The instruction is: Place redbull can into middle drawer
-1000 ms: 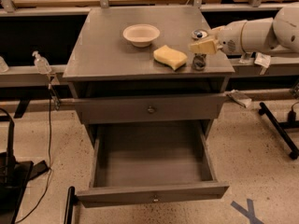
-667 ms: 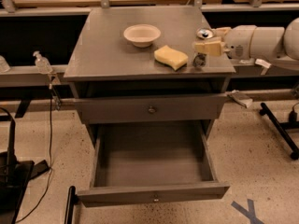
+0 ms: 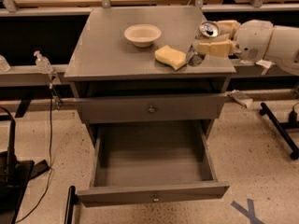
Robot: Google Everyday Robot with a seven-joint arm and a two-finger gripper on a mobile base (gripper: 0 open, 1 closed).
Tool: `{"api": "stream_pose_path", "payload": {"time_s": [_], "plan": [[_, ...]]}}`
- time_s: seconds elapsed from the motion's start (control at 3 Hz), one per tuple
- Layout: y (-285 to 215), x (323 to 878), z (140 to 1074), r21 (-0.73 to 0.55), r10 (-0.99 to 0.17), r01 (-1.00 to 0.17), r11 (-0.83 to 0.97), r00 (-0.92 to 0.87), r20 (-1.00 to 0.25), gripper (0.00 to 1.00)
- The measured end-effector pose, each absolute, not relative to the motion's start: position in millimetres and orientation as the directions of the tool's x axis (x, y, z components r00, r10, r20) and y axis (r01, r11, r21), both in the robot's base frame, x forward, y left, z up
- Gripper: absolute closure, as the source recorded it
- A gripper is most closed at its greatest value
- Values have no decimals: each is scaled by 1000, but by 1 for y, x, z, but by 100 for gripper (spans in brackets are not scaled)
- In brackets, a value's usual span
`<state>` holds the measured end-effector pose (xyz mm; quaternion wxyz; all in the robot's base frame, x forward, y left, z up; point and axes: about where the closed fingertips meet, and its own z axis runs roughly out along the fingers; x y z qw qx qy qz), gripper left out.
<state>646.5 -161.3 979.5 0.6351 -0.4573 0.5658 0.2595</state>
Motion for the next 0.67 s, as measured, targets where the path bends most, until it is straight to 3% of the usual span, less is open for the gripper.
{"api": "stream_pose_path", "payload": {"time_s": [0.67], "plan": [[-125, 569, 935, -164, -176, -930, 328, 110, -978, 100]]}}
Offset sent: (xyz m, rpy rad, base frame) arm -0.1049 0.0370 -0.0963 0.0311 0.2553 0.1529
